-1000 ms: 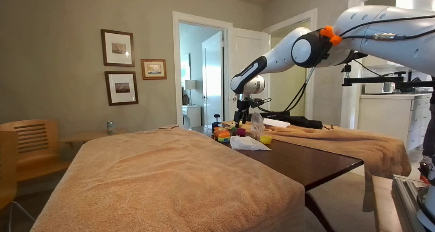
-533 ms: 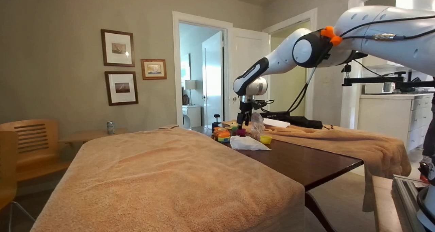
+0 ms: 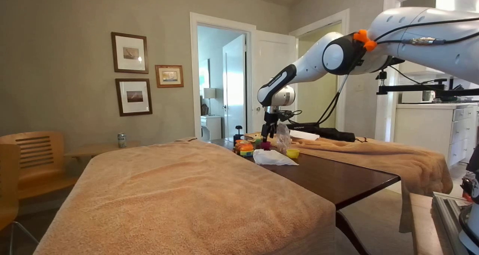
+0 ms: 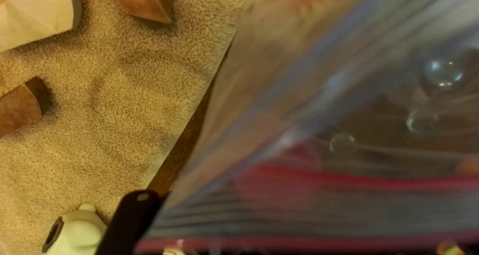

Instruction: Move the purple bowl forwards.

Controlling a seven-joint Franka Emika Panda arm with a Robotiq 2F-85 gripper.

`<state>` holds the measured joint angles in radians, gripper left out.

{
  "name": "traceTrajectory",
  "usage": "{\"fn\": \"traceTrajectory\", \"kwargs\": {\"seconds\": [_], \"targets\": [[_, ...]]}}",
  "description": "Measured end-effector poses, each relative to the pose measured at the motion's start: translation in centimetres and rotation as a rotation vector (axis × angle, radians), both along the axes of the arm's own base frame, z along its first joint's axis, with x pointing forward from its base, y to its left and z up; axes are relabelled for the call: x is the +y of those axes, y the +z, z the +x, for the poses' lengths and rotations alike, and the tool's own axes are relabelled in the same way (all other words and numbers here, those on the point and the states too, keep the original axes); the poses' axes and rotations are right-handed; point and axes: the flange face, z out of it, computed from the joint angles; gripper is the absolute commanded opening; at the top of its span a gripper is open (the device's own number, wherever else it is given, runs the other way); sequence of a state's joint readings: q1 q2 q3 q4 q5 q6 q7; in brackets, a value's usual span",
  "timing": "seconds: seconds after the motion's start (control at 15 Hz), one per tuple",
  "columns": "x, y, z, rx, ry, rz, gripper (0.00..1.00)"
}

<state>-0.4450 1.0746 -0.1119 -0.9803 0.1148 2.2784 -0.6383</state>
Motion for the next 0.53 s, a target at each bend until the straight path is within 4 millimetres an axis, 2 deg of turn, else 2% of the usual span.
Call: {"fn": "traceTrajectory", "kwargs": {"seconds": [0.53], "targets": [[1.4, -1.7, 0.8, -0.022, 0.068, 0.005, 1.0]]}}
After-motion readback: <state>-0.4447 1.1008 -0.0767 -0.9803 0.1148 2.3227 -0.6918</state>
